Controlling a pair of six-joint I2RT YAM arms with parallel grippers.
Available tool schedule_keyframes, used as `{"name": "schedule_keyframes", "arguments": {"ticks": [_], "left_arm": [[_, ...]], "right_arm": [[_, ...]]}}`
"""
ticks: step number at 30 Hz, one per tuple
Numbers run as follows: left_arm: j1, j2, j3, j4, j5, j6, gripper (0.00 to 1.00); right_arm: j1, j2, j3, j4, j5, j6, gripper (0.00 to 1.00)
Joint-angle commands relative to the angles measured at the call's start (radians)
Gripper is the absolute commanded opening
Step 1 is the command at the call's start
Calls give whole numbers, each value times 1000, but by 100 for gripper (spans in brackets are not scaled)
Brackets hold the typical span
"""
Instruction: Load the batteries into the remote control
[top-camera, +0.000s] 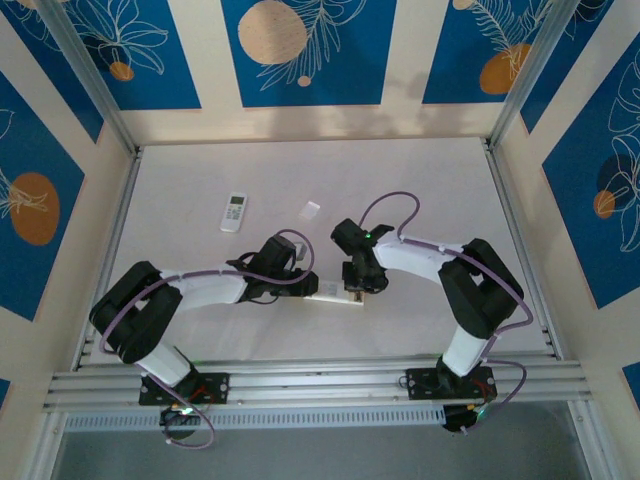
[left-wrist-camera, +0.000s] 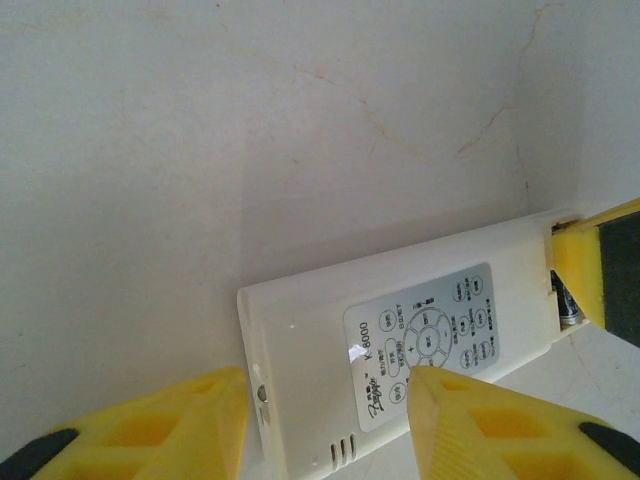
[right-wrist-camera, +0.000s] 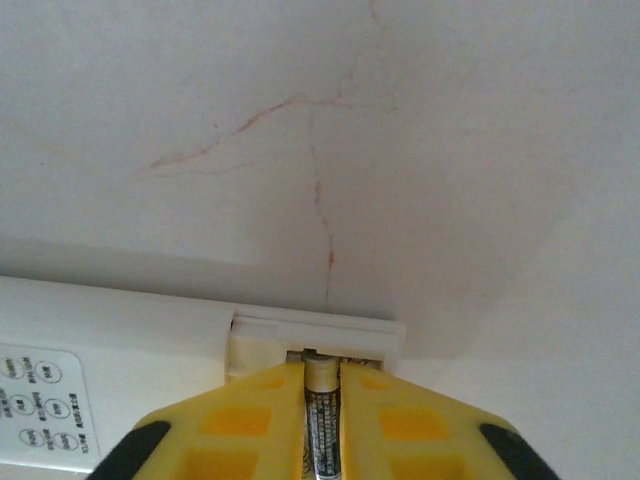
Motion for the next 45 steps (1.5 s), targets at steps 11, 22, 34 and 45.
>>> {"name": "schedule_keyframes", "arguments": {"ticks": [11, 22, 34, 45], "left_arm": [[-11, -29, 15, -26, -30, 18, 47], [-12, -32, 15, -34, -37, 23, 47], [-12, -17, 31, -29, -28, 23, 48], [-12, -7, 33, -24, -24, 22, 47]], "right_arm": [[-37, -165, -23, -16, 33, 56, 12], [-30, -114, -96, 105, 38, 145, 14], [-18, -96, -98, 77, 38, 159, 24], [0, -96, -97, 62, 25, 168, 13]]}}
